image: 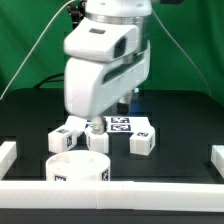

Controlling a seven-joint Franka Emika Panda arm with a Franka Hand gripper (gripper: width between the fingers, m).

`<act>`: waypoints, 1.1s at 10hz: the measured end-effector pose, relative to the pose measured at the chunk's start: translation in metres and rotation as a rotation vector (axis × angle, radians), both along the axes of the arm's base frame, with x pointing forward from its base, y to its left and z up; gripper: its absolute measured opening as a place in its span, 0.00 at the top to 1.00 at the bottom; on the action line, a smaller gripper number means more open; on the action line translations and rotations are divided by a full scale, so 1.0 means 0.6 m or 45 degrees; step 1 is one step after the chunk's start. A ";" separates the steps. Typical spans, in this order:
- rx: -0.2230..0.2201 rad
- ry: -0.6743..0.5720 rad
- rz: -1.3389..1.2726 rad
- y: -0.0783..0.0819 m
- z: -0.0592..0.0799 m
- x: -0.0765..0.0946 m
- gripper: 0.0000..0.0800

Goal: Assemble stool

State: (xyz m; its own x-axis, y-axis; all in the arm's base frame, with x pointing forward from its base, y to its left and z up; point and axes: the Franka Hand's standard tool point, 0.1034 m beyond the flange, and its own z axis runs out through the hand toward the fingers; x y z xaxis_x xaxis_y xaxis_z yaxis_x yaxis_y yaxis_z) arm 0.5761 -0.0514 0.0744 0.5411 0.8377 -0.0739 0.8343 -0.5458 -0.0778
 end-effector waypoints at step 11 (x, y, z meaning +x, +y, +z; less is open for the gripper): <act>0.008 -0.010 0.007 -0.021 -0.063 0.001 0.19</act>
Offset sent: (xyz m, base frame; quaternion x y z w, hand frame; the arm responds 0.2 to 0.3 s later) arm 0.0000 0.0000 0.0000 0.0000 0.0000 0.0000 1.0000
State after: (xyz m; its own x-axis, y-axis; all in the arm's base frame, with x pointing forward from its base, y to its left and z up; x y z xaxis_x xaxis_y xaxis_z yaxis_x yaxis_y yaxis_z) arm 0.5766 -0.0641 0.0368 0.5370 0.8412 -0.0640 0.8380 -0.5406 -0.0744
